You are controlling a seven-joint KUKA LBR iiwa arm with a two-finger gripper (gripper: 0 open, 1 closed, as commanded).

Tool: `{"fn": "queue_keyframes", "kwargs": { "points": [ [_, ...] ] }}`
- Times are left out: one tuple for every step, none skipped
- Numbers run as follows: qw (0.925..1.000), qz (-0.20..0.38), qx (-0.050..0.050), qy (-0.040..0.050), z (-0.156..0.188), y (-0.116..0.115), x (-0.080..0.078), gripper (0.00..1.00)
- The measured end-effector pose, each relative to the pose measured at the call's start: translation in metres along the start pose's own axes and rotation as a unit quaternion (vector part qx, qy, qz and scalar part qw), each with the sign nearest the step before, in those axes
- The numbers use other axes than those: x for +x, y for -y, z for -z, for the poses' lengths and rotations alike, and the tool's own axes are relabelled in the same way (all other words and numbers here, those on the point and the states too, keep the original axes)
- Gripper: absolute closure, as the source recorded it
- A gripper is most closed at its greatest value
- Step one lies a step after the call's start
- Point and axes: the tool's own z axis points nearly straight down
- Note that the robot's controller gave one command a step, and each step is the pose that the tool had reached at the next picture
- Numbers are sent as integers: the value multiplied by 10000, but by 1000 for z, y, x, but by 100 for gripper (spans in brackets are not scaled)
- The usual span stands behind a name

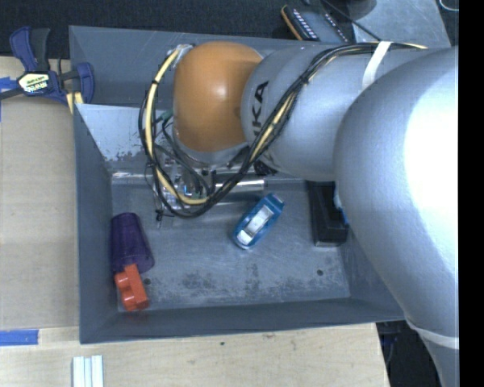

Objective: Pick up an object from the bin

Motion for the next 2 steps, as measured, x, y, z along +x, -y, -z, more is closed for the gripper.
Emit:
{"fn": "queue_keyframes", "kwargs": {
  "points": [
    [10000,35,12,-27,7,76,-26,0],
    [9927,-1194,-23,148,-38,58,-16,0]
  ]
}}
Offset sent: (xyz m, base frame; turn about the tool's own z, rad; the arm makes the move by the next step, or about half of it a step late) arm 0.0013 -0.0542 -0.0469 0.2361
